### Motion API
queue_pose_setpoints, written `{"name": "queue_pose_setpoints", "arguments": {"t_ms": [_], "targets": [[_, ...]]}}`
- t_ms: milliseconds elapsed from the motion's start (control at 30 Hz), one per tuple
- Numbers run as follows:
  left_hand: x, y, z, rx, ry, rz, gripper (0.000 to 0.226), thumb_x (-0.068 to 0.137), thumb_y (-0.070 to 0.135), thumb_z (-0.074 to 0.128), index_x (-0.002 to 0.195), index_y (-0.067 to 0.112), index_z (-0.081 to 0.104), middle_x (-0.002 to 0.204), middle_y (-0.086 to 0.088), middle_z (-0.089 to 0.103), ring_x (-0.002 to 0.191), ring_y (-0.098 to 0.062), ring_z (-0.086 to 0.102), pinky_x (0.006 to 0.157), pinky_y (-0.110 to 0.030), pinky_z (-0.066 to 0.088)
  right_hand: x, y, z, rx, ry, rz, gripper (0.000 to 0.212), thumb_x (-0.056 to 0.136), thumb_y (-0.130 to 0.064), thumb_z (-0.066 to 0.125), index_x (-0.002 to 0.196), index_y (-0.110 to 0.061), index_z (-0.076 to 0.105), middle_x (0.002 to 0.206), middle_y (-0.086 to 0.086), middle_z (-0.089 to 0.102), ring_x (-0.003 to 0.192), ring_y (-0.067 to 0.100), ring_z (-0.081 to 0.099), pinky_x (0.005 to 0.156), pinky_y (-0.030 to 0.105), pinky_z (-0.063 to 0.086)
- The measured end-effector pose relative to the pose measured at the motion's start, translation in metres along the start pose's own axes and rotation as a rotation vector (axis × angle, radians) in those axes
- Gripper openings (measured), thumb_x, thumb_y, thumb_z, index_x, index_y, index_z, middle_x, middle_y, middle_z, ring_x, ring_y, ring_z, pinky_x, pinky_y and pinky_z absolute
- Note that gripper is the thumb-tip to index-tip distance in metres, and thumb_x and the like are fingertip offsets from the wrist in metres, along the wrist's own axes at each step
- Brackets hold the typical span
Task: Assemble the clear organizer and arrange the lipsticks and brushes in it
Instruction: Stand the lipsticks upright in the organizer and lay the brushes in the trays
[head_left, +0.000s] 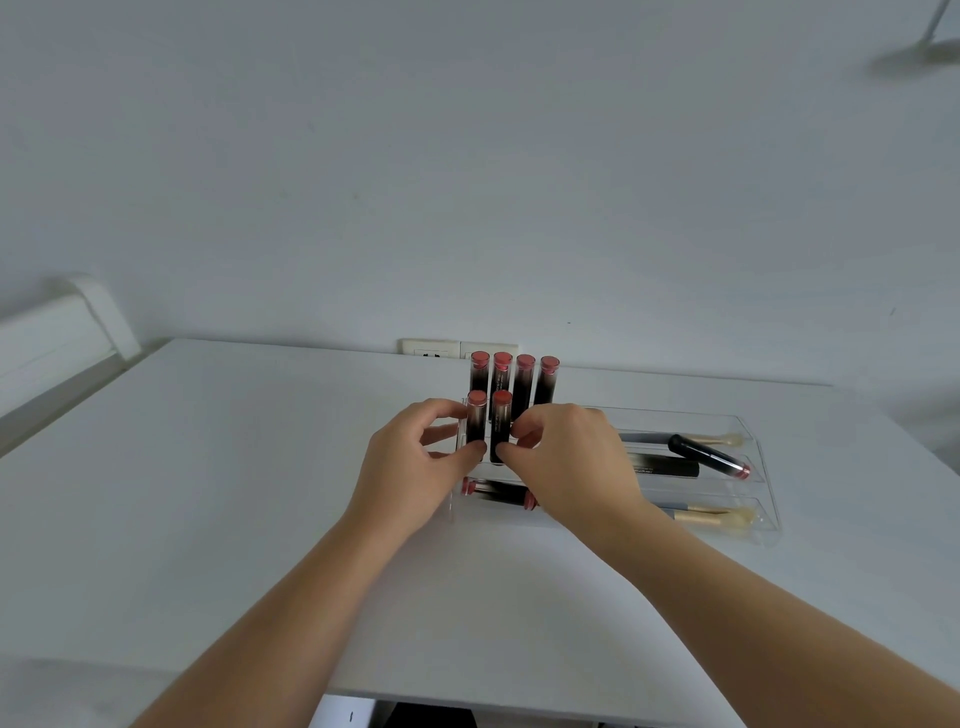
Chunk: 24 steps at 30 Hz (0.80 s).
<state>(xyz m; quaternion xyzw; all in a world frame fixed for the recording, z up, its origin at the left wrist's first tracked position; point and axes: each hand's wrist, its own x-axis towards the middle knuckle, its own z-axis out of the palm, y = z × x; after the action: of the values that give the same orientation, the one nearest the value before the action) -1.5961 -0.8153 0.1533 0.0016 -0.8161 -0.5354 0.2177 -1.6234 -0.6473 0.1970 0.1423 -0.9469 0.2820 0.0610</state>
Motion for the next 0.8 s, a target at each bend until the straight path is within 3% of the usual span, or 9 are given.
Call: {"name": "queue_pose_setpoints", "arguments": {"t_ms": [367,800], "targets": [[0.0001,-0.0001,0.0009,-0.011,-0.001,0.018,0.031,0.085,0.014,0.079,0.111,0.031,0.074,0.11,0.024,0.07,0.096,0.025,0.058,0.068,-0.004,0.048,0.0014,-0.0006,0.0008,-0.011,0.003,-0.004,0.012,0.086,-0.035,0.067,0.081,-0.023,0.069,0.068,-0.005,0.07,0.063,0.018,0.069,0.067,0.037,0.059],[0.0005,-0.002,0.0011,-0.016,-0.004,0.026,0.031,0.085,0.015,0.079,0.112,0.031,0.074,0.11,0.023,0.07,0.098,0.023,0.058,0.068,-0.004,0.049,0.0018,-0.0006,-0.0014,-0.003,0.001,-0.016,0.016,0.085,-0.038,0.07,0.081,-0.023,0.071,0.066,-0.004,0.07,0.058,0.017,0.069,0.065,0.037,0.06]]}}
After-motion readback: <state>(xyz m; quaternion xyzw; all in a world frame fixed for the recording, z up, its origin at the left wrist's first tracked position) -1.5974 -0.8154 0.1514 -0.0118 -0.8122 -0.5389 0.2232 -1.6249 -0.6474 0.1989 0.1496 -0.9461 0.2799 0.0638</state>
